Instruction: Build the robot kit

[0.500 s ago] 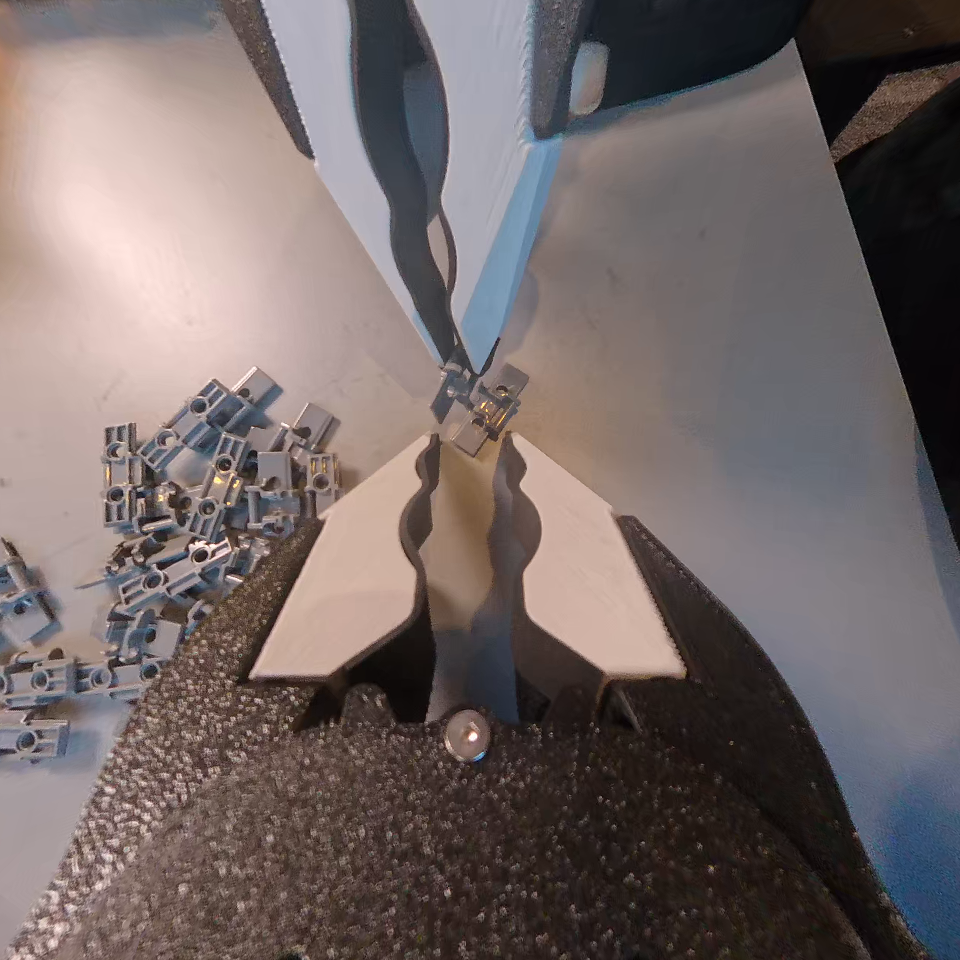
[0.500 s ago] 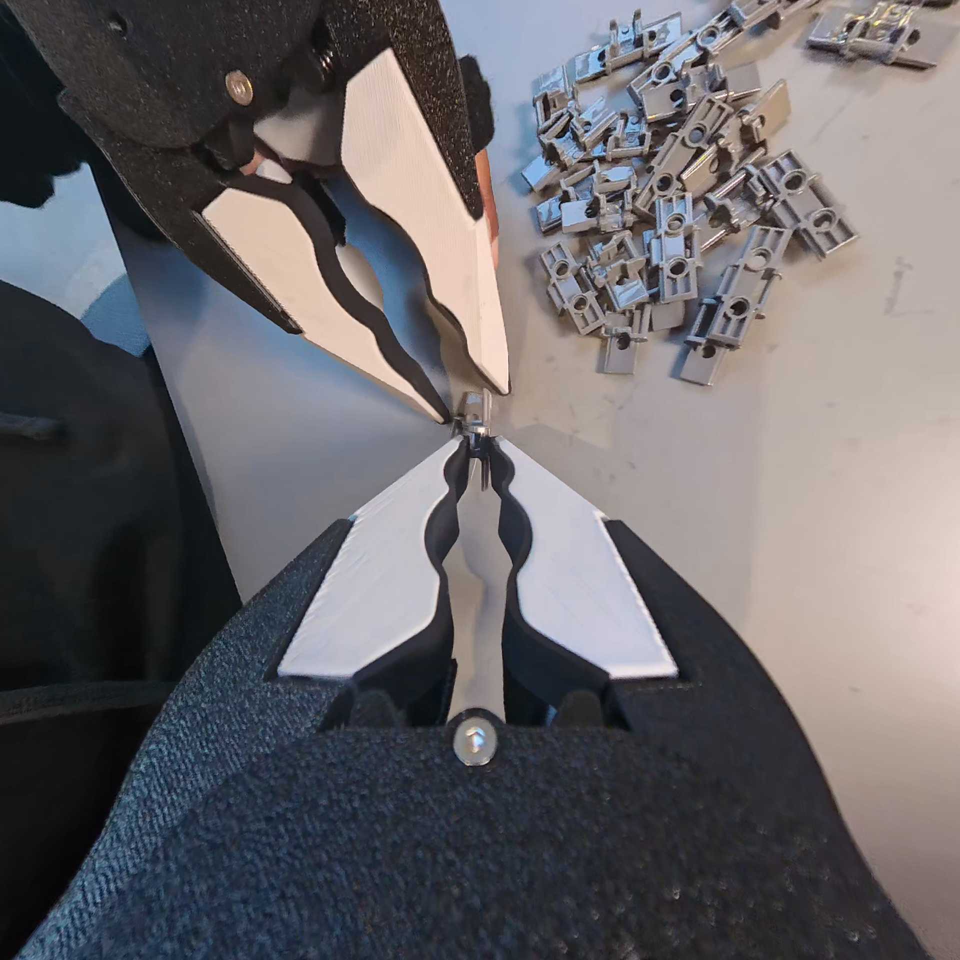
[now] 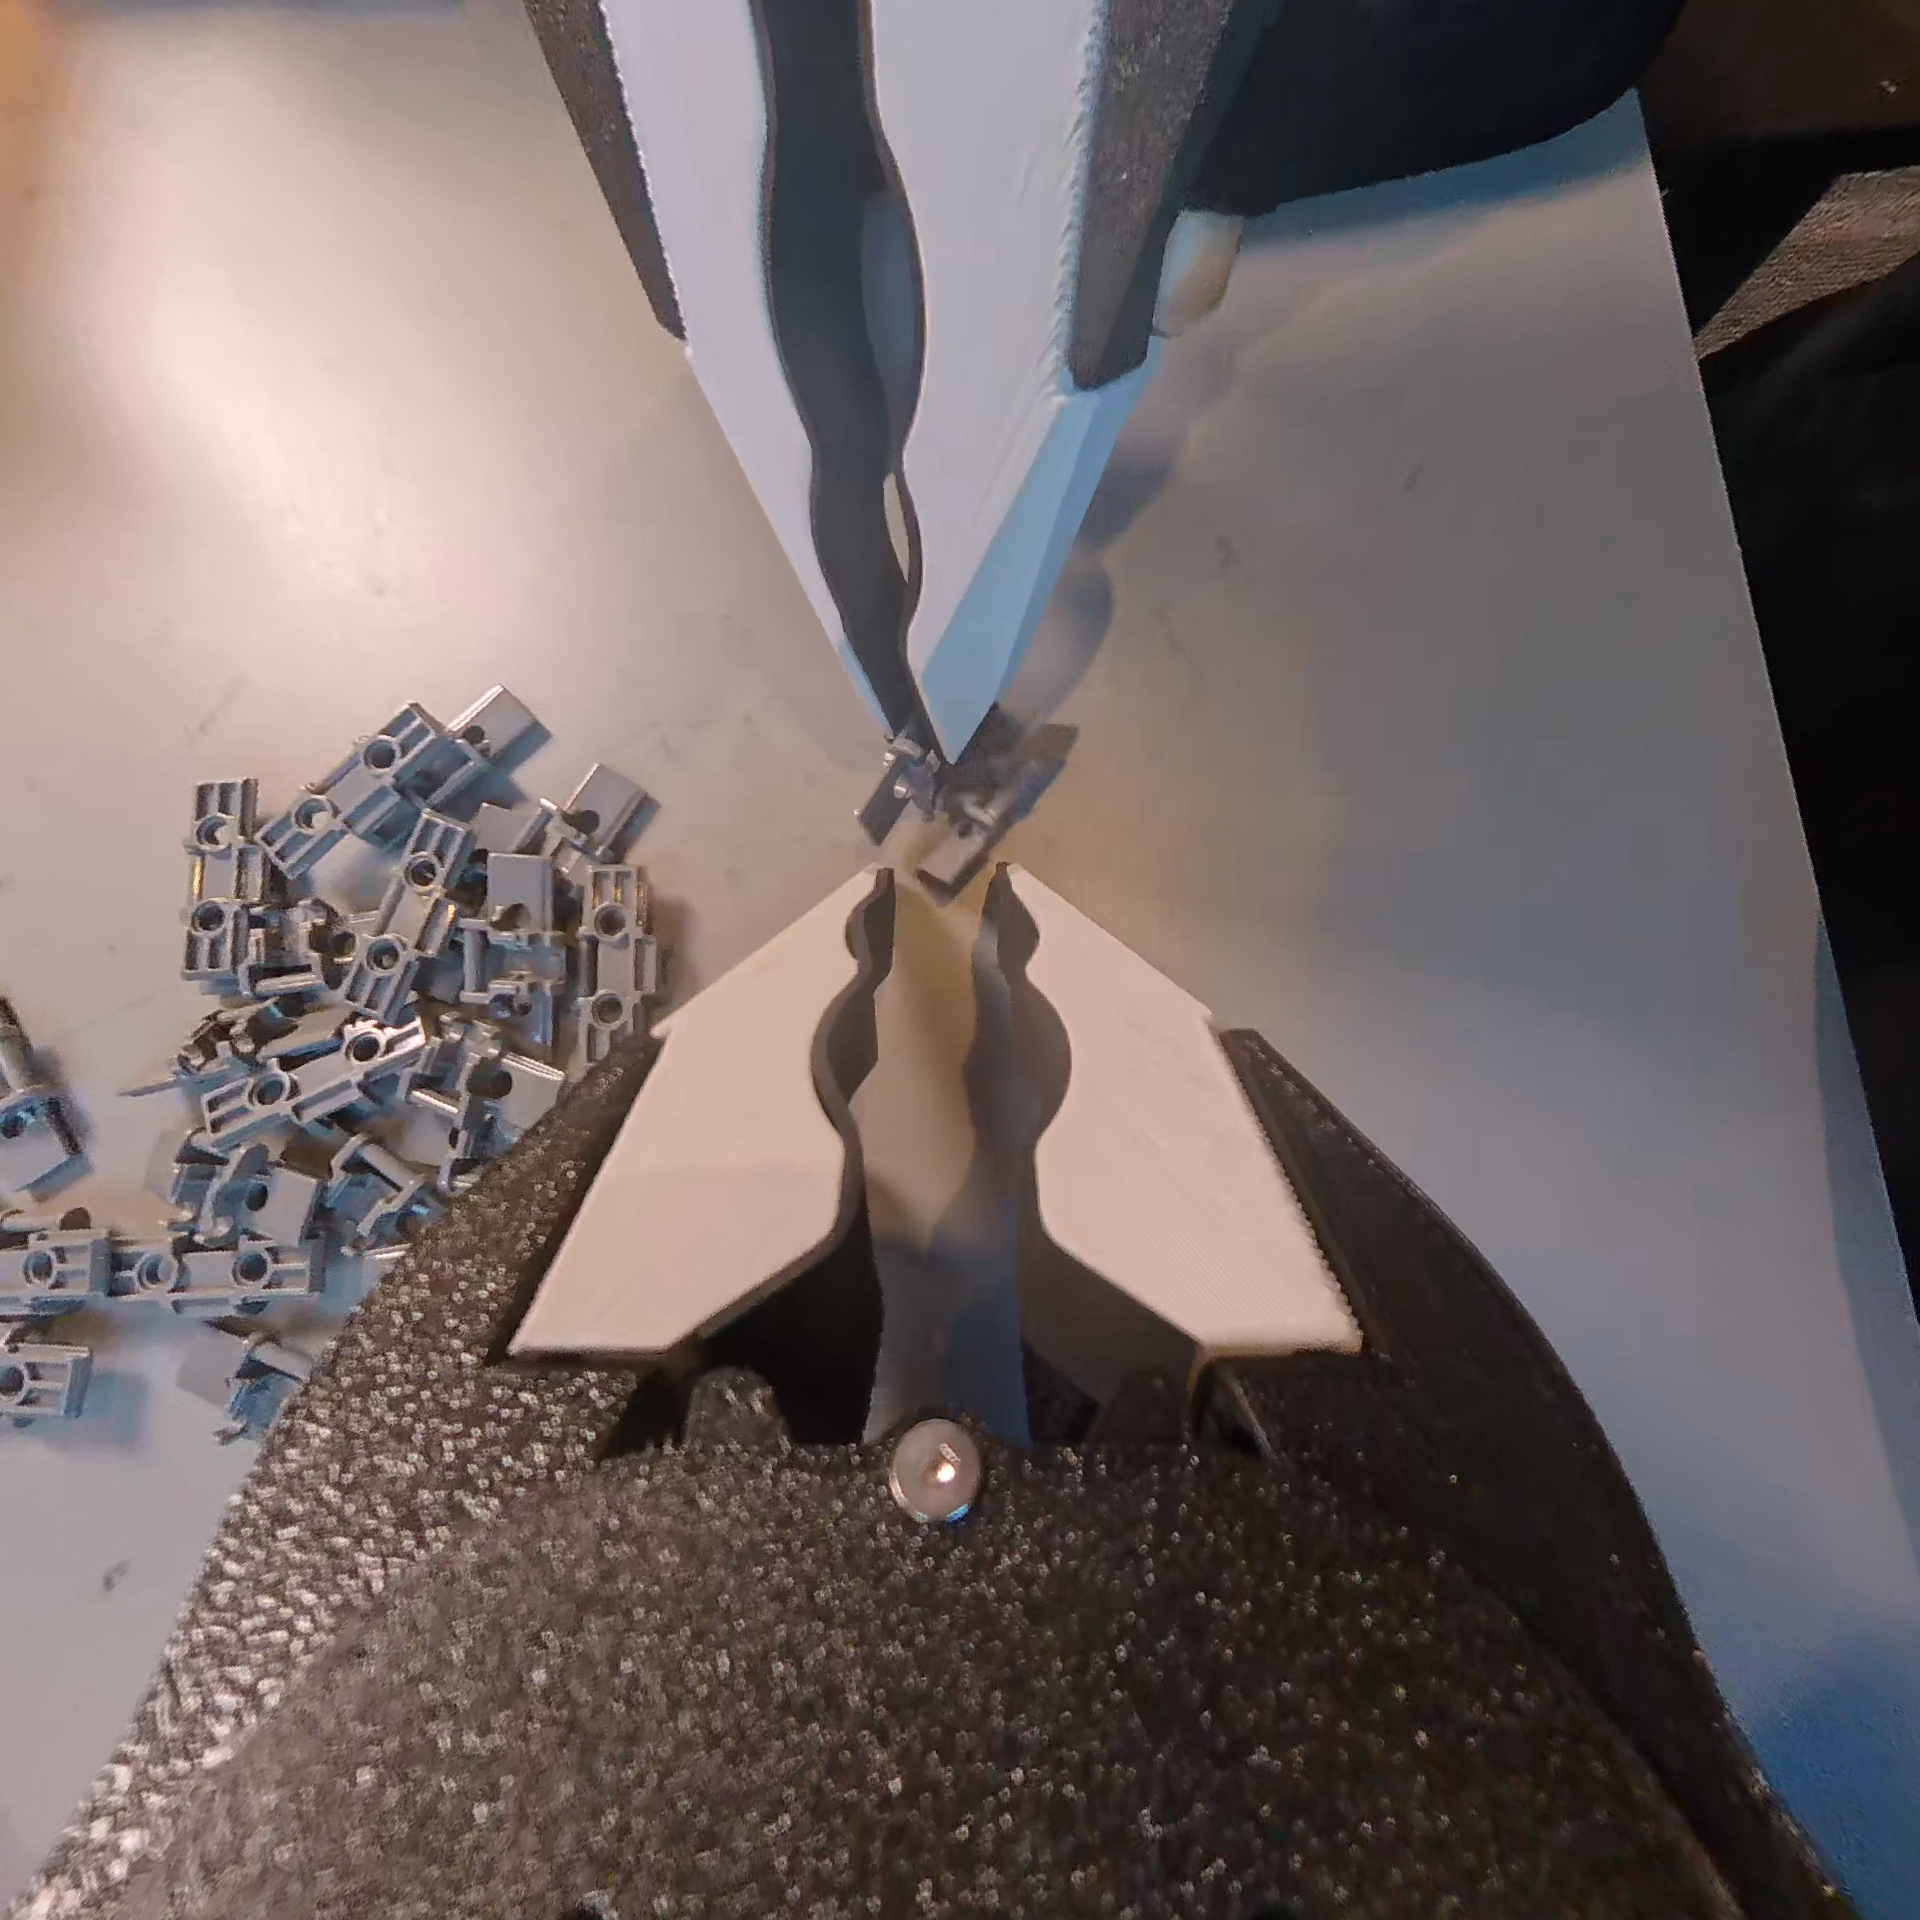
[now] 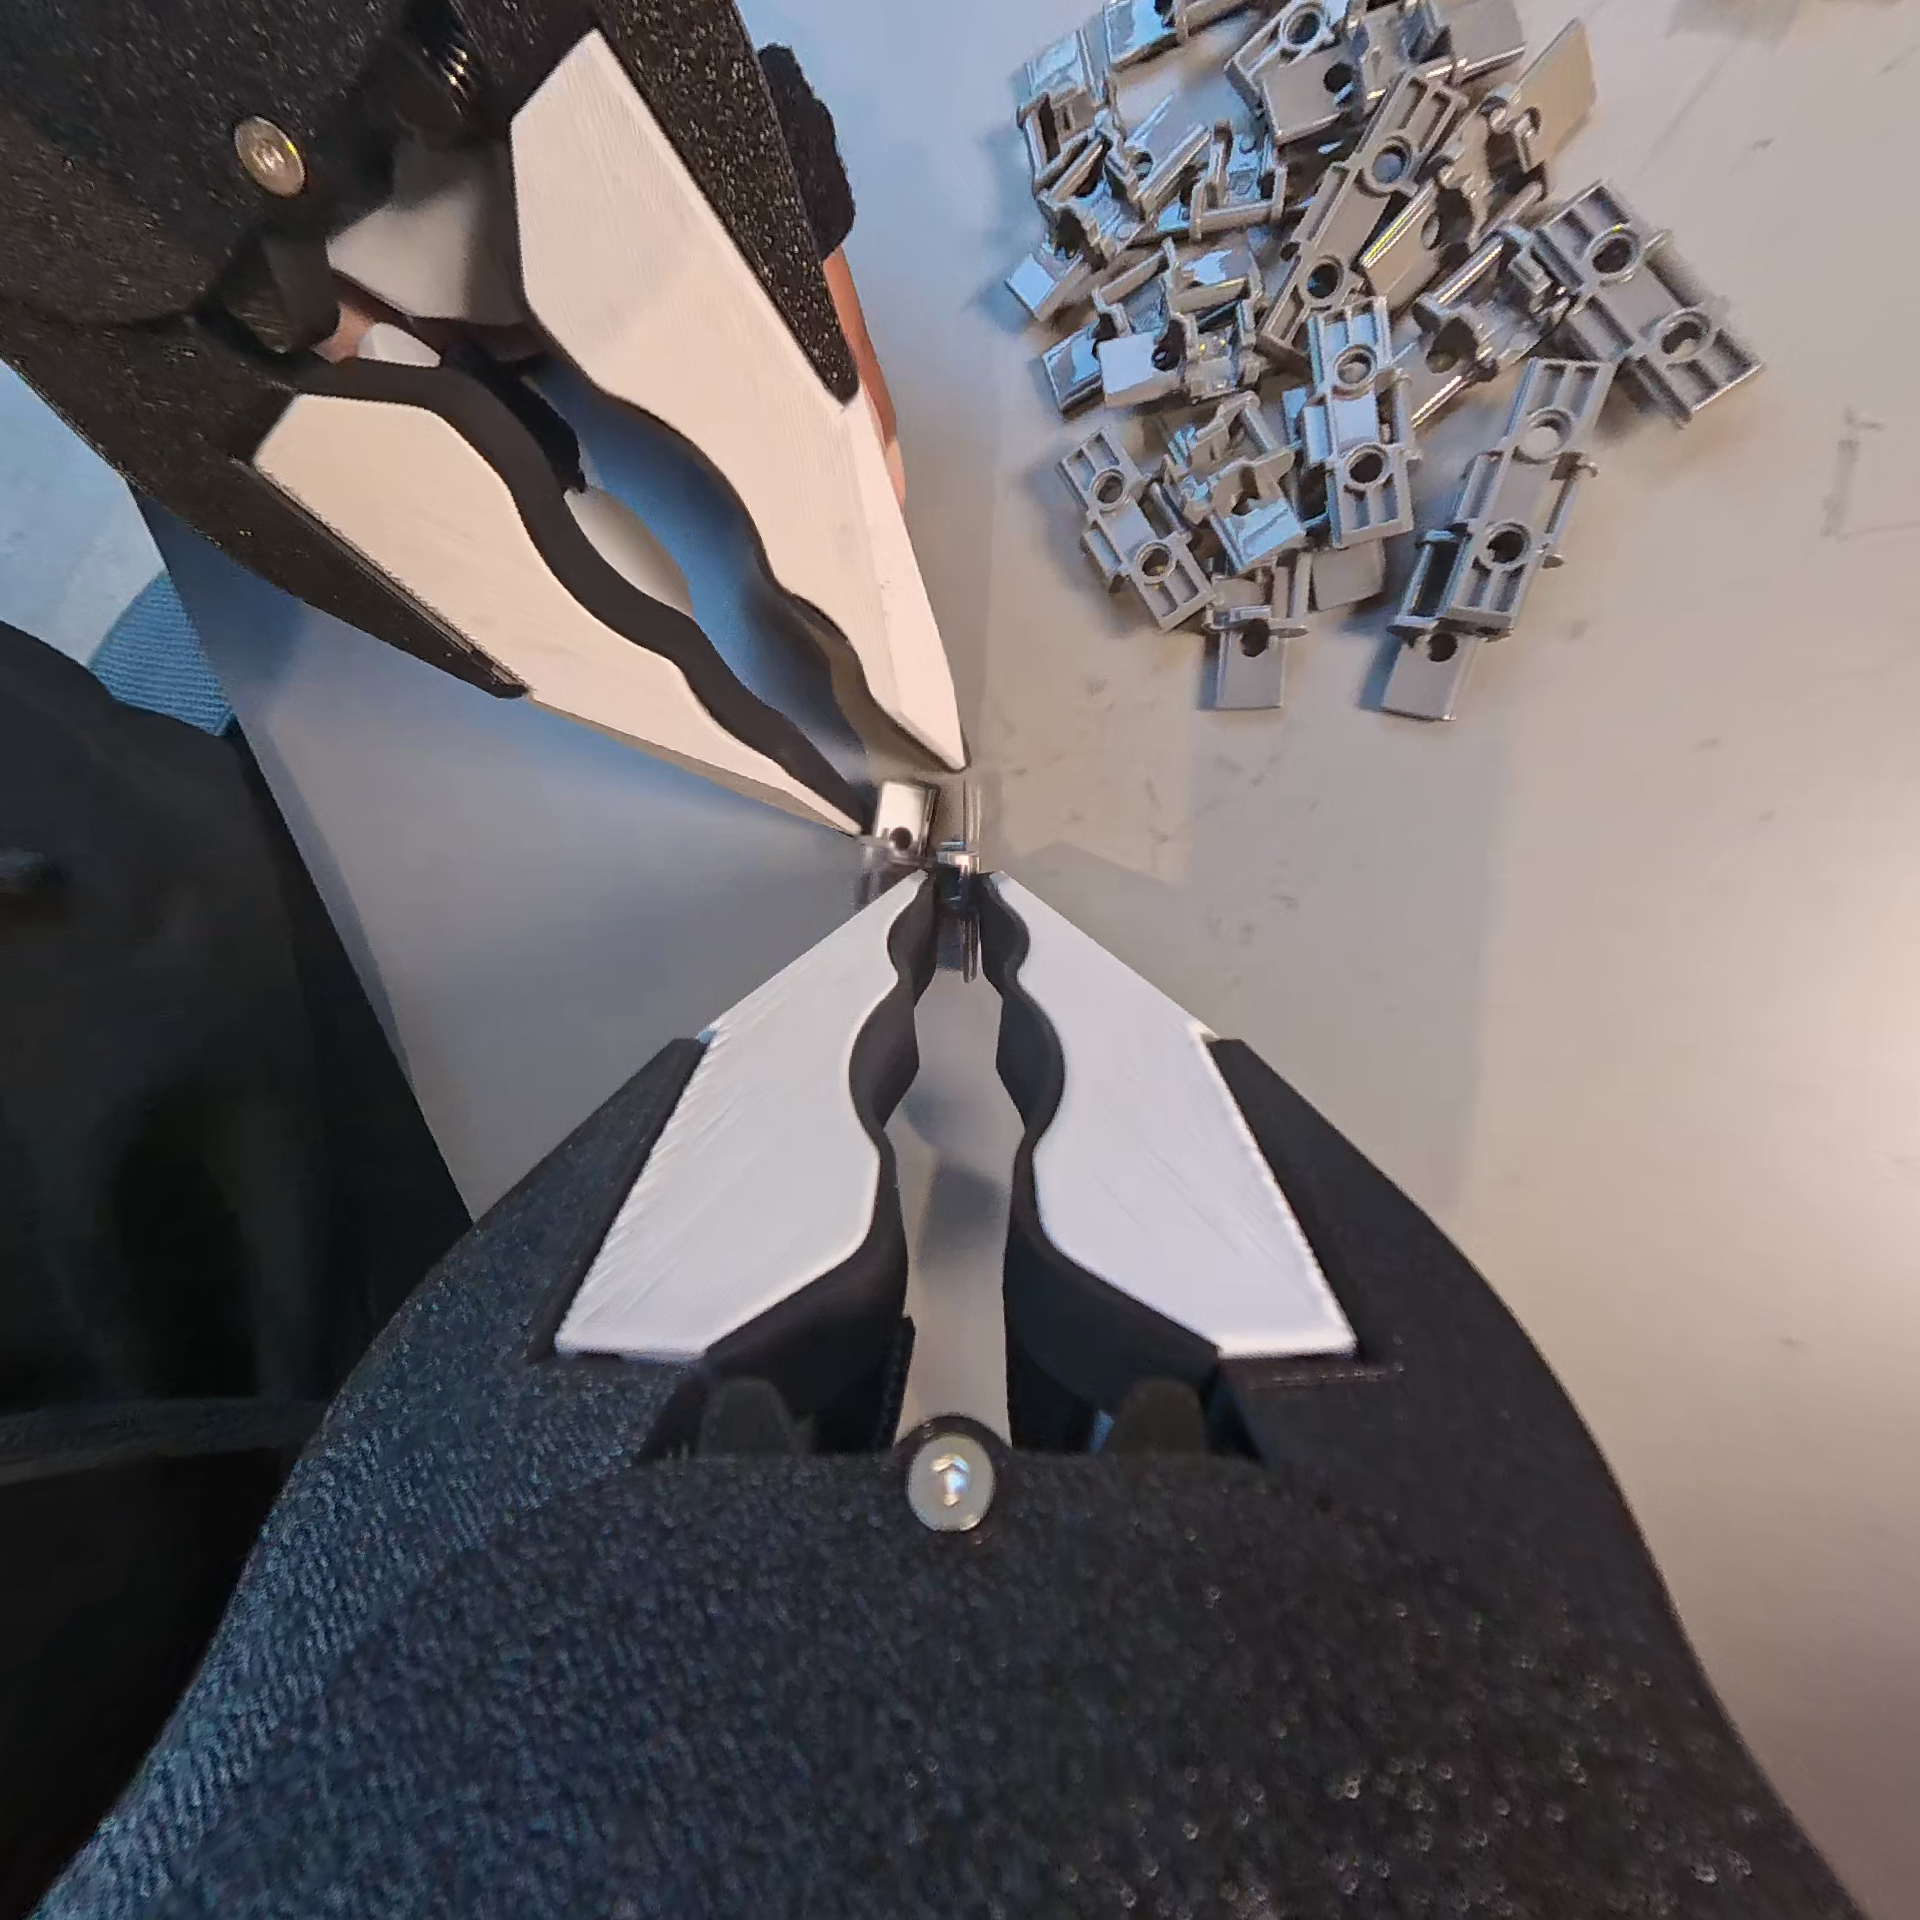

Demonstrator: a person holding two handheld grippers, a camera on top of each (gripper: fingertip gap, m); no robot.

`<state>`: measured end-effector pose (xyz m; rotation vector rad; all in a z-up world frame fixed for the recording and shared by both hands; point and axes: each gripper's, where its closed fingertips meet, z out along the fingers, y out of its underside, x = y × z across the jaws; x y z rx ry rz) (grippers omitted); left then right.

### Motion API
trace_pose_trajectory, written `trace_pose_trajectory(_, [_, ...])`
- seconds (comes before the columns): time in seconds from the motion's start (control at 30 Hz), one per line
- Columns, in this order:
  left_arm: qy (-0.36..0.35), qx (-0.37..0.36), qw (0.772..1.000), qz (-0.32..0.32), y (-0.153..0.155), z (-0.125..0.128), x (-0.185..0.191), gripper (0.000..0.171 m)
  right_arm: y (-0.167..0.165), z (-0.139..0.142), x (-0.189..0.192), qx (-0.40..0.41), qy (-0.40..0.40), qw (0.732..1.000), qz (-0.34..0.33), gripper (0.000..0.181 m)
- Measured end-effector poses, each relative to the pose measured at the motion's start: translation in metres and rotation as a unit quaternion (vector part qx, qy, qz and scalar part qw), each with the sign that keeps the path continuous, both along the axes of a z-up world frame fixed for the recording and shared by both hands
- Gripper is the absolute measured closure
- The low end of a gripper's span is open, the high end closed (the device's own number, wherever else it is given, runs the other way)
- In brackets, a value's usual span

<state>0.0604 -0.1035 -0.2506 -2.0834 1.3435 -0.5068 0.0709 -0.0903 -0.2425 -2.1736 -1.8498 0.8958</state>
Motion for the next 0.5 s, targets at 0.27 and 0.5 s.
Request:
trace_pose_trajectory(0.27, [-0.001, 0.011, 1.0, -0.024, -0.0062, 0.0019, -0.002, 0.156, -0.0035, 0.0072, -0.0003, 0.002, 0.005, 1.0, -0.001, 0.174])
trace_pose_trajectory(0.5, [0.002, 0.033, 0.998, -0.053, -0.0089, 0.0005, 0.0066, 0.149, -0.0072, 0.0082, 0.0043, -0.012, 0.015, 1.0, -0.023, 0.174])
